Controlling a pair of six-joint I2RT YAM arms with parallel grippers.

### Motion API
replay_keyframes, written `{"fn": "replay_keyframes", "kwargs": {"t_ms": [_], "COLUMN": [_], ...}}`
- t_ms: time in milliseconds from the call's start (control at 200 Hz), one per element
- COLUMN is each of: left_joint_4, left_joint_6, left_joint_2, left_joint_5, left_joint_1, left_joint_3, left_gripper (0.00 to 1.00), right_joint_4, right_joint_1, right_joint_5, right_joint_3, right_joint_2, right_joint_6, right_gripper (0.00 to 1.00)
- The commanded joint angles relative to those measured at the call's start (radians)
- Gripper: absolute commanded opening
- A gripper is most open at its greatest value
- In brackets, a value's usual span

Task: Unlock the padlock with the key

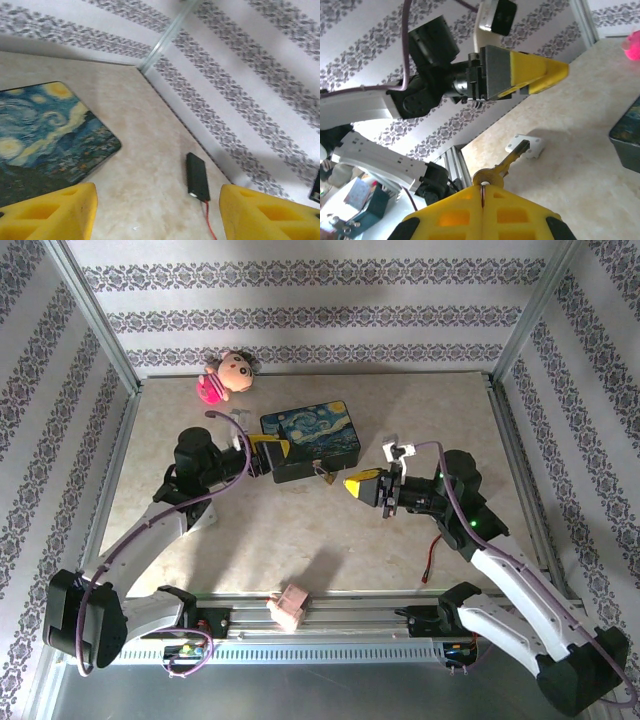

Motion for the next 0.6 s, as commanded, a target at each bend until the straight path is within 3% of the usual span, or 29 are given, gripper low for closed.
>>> {"fn": "replay_keyframes", "kwargs": {"t_ms": [0,250,470,600], "left_joint_4": [0.073,0.029,-0.113,-0.202], "left_joint_6": [0.008,-0.059,-0.174,-0.11], "left_joint_2": [-0.008,0.02,0.089,0.116], "left_joint_5": [0.108,0.137,-0.021,-0.053], "left_joint_1": [-0.02,-0.069,-0.137,-0.173], "left_joint_3": [0.035,0.107,0.189,0.259], "left_gripper": [0.65,0.57,0.54,0.49], "right_joint_4": [0.01,-0.119,-0.297,-0.317], "right_joint_1": [0.036,0.055,0.171,0.227], "right_joint_5": [-0.012,0.093,0.474,0.614], "right_joint_3": [0.038,0.109,0.179,0.179], "right_joint_2": [0.018,0.104,0.142,0.149], "right_joint_6": [-0.078,-0.172,-0.369,-0.445], "right_gripper": [0.0,0.0,0.0,0.0]}}
